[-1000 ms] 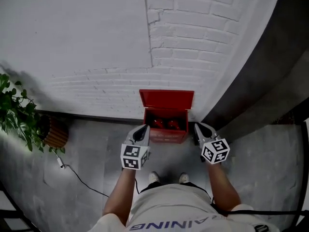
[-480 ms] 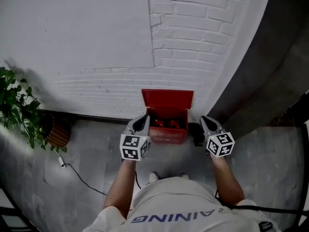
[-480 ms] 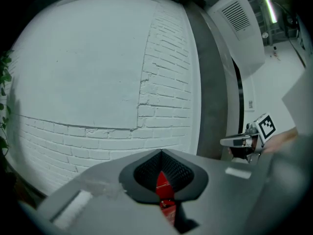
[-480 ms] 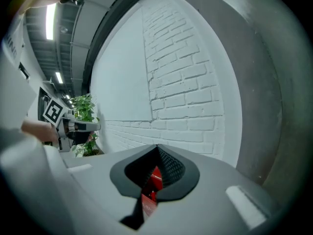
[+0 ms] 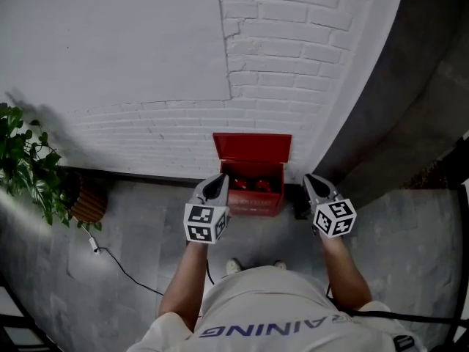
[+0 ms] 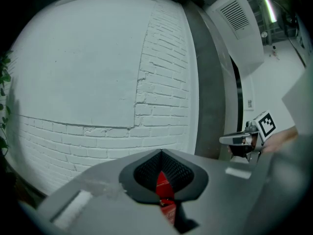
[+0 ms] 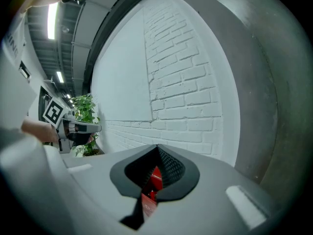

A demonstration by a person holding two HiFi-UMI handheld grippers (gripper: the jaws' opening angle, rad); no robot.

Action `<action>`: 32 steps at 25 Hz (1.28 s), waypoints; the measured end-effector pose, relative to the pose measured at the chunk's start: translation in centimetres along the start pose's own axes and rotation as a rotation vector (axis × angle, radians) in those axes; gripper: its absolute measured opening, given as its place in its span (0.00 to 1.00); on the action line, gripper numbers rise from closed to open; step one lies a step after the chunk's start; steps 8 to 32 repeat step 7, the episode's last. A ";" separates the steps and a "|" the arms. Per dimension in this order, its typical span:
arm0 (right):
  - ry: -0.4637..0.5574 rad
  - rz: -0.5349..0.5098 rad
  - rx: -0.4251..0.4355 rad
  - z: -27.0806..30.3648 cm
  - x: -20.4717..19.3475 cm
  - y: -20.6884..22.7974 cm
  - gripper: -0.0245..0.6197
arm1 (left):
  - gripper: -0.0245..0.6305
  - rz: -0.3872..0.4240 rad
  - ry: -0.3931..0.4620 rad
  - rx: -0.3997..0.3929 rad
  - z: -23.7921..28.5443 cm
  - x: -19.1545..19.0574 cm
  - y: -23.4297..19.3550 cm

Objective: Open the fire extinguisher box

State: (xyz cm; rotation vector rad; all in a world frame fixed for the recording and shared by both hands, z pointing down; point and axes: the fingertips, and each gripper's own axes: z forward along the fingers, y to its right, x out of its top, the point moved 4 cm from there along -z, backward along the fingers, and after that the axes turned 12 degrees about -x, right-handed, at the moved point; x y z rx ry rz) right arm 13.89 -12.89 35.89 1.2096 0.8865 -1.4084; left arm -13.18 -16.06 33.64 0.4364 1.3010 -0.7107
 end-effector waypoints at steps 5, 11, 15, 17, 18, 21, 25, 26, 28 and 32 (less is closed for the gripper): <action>0.001 0.000 0.006 0.2 -0.2 -0.3 0.05 | 0.05 -0.003 -0.004 0.002 -0.3 -0.4 -0.1; 0.000 -0.002 0.008 0.2 -0.3 -0.5 0.05 | 0.05 -0.006 -0.005 0.002 -0.5 -0.6 -0.2; 0.000 -0.002 0.008 0.2 -0.3 -0.5 0.05 | 0.05 -0.006 -0.005 0.002 -0.5 -0.6 -0.2; 0.000 -0.002 0.008 0.2 -0.3 -0.5 0.05 | 0.05 -0.006 -0.005 0.002 -0.5 -0.6 -0.2; 0.000 -0.002 0.008 0.2 -0.3 -0.5 0.05 | 0.05 -0.006 -0.005 0.002 -0.5 -0.6 -0.2; 0.000 -0.002 0.008 0.2 -0.3 -0.5 0.05 | 0.05 -0.006 -0.005 0.002 -0.5 -0.6 -0.2; 0.000 -0.002 0.008 0.2 -0.3 -0.5 0.05 | 0.05 -0.006 -0.005 0.002 -0.5 -0.6 -0.2; 0.000 -0.002 0.008 0.2 -0.3 -0.5 0.05 | 0.05 -0.006 -0.005 0.002 -0.5 -0.6 -0.2; 0.000 -0.002 0.008 0.2 -0.3 -0.5 0.05 | 0.05 -0.006 -0.005 0.002 -0.5 -0.6 -0.2; 0.000 -0.002 0.008 0.2 -0.3 -0.5 0.05 | 0.05 -0.006 -0.005 0.002 -0.5 -0.6 -0.2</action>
